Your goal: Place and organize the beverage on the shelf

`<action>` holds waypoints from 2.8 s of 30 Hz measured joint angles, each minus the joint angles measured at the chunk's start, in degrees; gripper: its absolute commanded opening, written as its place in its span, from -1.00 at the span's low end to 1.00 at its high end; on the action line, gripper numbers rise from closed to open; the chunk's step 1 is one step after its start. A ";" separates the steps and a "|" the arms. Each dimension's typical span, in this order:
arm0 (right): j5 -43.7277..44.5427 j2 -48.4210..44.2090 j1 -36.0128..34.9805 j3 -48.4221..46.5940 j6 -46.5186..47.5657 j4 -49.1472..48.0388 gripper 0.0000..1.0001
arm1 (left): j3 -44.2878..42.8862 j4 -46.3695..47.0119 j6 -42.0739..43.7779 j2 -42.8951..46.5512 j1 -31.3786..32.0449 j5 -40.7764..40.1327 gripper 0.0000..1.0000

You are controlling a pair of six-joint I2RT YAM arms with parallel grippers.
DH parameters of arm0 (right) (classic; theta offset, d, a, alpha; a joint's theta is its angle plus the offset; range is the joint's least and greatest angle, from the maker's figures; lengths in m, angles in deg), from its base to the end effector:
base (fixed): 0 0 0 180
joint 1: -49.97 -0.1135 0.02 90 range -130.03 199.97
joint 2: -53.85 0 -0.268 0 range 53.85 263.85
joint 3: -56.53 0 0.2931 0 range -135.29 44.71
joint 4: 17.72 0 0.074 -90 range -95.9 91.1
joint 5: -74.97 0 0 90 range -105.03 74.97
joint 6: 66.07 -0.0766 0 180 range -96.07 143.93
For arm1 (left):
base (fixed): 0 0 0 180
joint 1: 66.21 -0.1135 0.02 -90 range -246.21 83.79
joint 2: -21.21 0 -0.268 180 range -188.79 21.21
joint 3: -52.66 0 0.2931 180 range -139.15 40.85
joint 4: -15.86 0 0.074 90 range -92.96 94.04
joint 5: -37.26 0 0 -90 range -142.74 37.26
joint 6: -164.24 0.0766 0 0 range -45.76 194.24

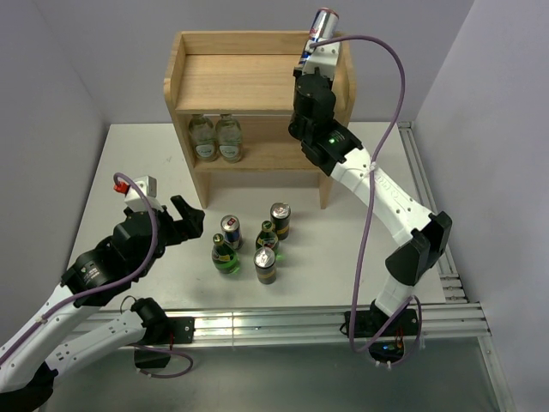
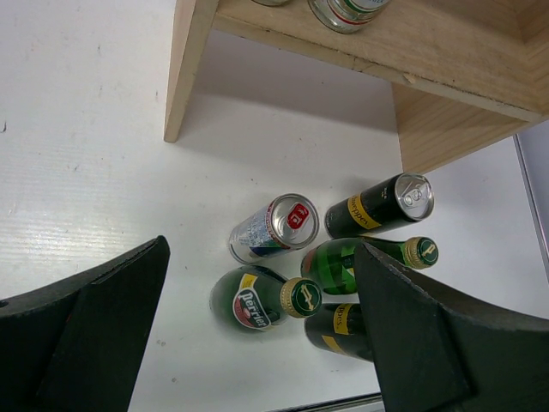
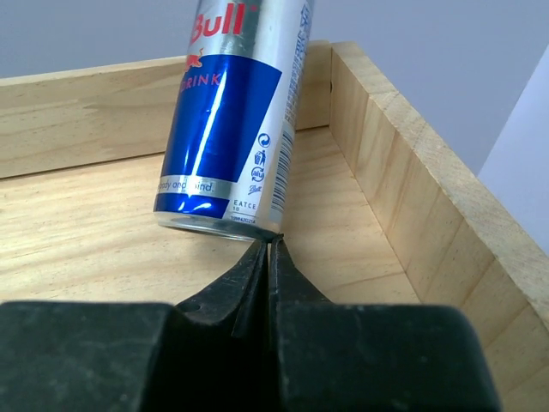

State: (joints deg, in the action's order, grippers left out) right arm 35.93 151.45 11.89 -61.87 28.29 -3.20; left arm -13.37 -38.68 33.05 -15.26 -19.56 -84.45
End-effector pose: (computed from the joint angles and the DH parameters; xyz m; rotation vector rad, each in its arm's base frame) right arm 0.3917 0.2313 0.4966 0.1778 1.4938 -0.1758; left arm 0.1567 -0.1073 0.3586 -0.2576 1.9492 -0.4595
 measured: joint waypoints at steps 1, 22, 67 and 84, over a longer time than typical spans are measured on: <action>0.17 -0.04 -0.15 0.26 0.09 -0.48 -0.95 | 0.00 0.00 0.00 0.00 0.00 0.02 0.92; 3.30 -9.64 -5.68 11.04 -2.03 -2.05 -0.63 | 0.00 0.00 0.00 0.00 0.00 0.20 0.92; 15.58 14.29 -4.70 -23.47 -0.52 14.29 0.77 | 0.63 0.24 0.07 3.21 0.04 2.36 0.93; 13.81 13.97 -2.64 -23.06 -4.96 15.45 -1.00 | 0.63 0.26 0.07 3.21 0.11 2.54 0.93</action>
State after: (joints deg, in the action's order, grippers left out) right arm 49.74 165.42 9.24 -84.93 23.33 12.25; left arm -12.73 -38.41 33.12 -12.04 -19.45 -81.91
